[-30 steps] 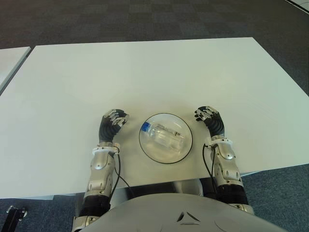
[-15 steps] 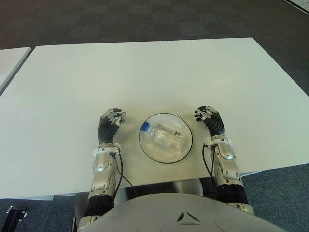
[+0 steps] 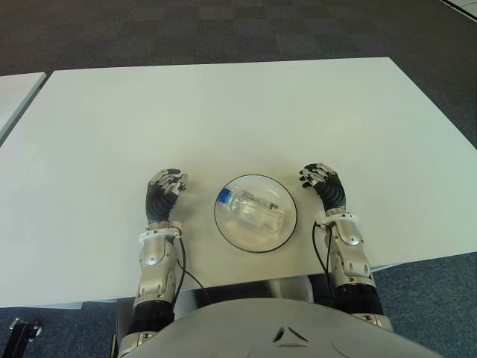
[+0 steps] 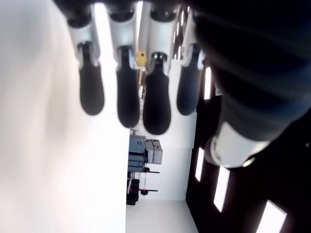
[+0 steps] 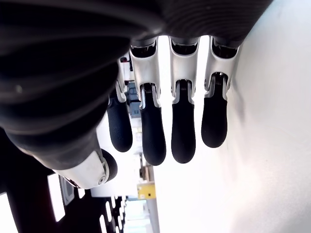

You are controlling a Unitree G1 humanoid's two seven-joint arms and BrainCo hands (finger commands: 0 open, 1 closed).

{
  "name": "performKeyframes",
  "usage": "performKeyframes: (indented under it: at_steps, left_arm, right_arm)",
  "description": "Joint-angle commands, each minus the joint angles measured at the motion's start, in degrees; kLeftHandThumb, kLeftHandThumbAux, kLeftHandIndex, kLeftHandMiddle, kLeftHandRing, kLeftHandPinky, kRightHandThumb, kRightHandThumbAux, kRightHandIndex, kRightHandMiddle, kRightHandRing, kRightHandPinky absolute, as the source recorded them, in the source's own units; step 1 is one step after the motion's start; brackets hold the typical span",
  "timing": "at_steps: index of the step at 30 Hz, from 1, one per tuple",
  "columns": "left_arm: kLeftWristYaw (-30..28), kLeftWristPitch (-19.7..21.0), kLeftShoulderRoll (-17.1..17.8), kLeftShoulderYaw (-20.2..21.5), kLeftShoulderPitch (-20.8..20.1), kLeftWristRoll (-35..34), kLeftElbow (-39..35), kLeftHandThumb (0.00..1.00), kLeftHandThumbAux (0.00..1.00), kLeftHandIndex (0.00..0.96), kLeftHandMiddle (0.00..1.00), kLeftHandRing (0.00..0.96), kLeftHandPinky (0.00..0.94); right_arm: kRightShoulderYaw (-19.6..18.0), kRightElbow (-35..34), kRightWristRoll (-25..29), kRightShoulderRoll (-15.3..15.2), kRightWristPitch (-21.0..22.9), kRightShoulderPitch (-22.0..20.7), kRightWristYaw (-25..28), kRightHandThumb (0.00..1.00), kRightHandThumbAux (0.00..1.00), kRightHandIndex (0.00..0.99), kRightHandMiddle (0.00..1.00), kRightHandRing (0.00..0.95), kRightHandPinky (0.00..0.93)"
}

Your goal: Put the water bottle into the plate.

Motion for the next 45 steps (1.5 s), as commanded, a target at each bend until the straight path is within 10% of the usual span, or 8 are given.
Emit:
performKeyframes:
  at_steps: [1, 45]
  left_arm:
    - [0.58, 0.92, -0.17, 0.25, -0.62, 0.52, 0.75, 0.706, 0.713, 0.436, 0.663, 0.643, 0.623]
    - [-1.38, 7.51, 1.19, -1.41, -0.23, 1.27, -2.21, 0.707, 0.714, 0.437, 0.685, 0.665, 0.635]
  right_arm:
    - [0.2, 0.78, 0.23, 0.21, 1.21, -0.01, 0.27, 0.704, 0.736, 0.427, 0.502, 0.512, 0.543]
    - [0.81, -0.54, 0.19, 1.3, 1.93, 0.35, -0.38, 0.702, 0.737, 0.427, 0.499, 0.513, 0.543]
